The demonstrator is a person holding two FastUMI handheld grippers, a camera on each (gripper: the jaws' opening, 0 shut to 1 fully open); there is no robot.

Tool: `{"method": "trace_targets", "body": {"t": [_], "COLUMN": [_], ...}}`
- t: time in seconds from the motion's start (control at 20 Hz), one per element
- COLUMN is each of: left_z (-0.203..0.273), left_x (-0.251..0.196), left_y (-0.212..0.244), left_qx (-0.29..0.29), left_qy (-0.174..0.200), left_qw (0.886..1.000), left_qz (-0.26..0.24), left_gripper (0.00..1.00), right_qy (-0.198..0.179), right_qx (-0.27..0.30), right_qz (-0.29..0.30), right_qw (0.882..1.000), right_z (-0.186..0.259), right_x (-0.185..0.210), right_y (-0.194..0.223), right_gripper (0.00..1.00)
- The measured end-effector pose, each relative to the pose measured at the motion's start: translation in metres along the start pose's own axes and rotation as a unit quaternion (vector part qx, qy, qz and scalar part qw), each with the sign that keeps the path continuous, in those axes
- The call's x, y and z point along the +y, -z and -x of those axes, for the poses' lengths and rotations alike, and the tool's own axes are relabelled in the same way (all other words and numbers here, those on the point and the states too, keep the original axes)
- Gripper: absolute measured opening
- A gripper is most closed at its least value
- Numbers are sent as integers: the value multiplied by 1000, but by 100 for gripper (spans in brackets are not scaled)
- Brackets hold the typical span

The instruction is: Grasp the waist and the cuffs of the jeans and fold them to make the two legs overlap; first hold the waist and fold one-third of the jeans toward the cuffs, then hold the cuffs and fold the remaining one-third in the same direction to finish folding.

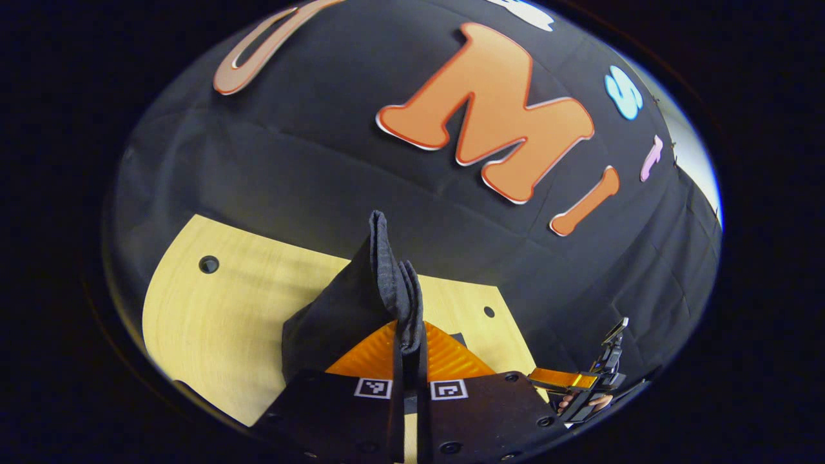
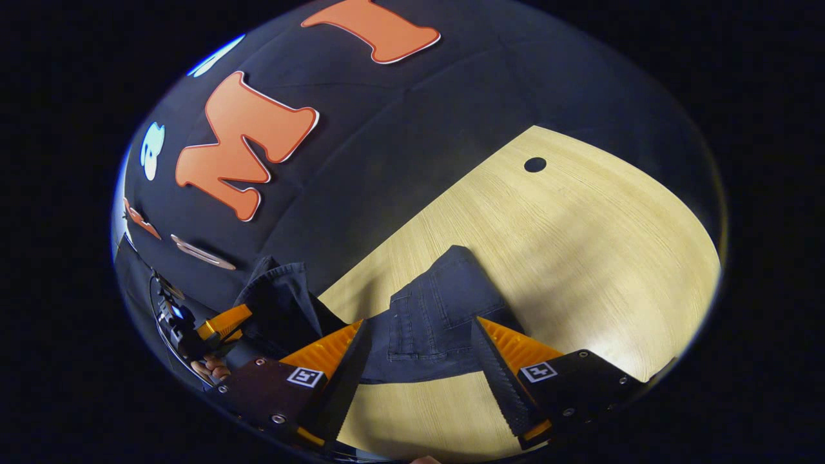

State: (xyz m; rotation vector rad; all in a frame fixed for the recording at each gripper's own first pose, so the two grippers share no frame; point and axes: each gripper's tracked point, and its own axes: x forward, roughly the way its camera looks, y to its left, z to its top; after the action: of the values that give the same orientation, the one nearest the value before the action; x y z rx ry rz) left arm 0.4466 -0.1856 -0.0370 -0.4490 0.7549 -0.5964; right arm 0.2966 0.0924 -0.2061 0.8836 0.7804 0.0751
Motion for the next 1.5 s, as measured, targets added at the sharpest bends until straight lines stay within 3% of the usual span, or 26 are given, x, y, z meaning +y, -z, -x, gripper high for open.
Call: {"method": "trace_targets", "body": {"t": [0.4, 0.75, 0.9, 1.0, 1.2, 1.25, 1.4, 1.5], "left_z": [-54, -77, -68, -59, -48, -45, -25, -9], "left_x": [-61, -87, -92, -93, -94, -91, -92, -89], "left_y": [66, 159, 167, 165, 136, 131, 108, 87], "left_qx": [76, 176, 177, 168, 121, 110, 60, 4], "left_qy": [-6, 5, 18, 25, 9, -1, -12, -37], "left_qw": [994, 974, 971, 973, 969, 970, 970, 969], "left_qz": [-80, -144, -158, -156, -214, -219, -234, -245], "left_gripper": [8, 9, 27, 27, 95, 97, 89, 94], "right_qy": [6, 8, 9, 15, 21, 19, 18, 12], "right_qx": [11, 16, 14, 2, -34, -51, -99, -140], "right_qz": [17, 19, 19, 29, 75, 88, 153, 209], "right_qw": [1000, 1000, 1000, 999, 996, 995, 983, 968], "right_z": [-10, -16, -18, -19, -11, -8, 8, 21], "right_x": [-17, -29, -28, -26, -11, -3, 20, 38], "right_y": [-7, -12, -15, -17, -21, -24, -32, -42], "right_gripper": [97, 98, 98, 98, 98, 98, 98, 98]}}
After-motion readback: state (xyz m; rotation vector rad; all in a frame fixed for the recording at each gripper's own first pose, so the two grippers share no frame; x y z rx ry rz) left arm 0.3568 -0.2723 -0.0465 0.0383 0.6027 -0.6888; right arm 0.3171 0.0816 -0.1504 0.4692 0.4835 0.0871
